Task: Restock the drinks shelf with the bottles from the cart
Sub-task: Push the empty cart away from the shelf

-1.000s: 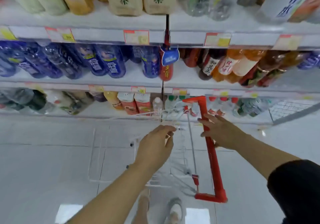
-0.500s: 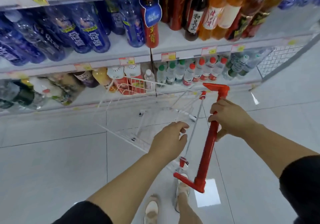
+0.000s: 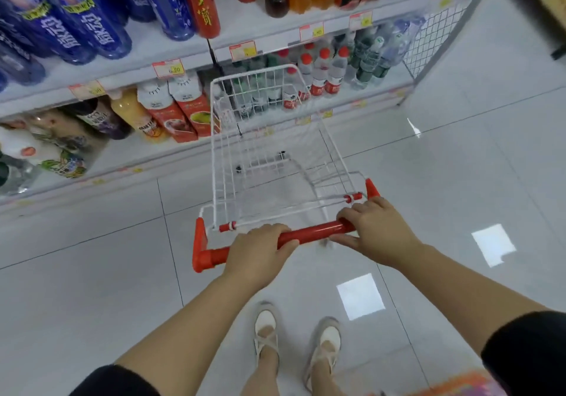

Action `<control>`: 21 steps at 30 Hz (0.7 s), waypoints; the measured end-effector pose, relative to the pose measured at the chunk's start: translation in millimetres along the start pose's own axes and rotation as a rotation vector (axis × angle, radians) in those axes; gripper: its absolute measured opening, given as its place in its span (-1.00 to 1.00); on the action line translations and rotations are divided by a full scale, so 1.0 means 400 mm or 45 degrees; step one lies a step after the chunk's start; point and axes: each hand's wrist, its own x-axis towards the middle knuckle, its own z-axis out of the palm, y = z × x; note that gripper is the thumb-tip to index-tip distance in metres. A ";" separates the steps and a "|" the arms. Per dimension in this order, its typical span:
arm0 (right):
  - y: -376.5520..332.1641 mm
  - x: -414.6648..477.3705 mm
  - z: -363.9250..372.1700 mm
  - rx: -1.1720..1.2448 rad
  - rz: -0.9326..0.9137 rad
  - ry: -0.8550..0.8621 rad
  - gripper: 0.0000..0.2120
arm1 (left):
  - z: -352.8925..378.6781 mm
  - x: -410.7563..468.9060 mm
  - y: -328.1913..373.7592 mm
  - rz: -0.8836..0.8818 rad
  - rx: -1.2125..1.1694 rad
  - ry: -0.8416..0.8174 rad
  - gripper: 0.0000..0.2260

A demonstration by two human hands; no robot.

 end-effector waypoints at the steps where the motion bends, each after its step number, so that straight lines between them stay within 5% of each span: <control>1: -0.004 -0.017 0.000 0.000 0.046 -0.103 -0.52 | 0.012 -0.002 0.002 0.032 0.056 -0.016 -0.69; 6: 0.022 -0.174 0.040 0.126 0.223 -0.302 -0.46 | 0.088 -0.034 0.043 0.327 0.286 -0.029 -0.67; 14: 0.082 -0.429 0.148 0.262 0.731 0.040 -0.35 | 0.144 0.063 0.245 0.756 0.436 -0.119 -0.68; 21: 0.161 -0.562 0.188 0.348 1.014 0.161 -0.63 | 0.192 0.186 0.447 0.864 0.626 -0.054 -0.55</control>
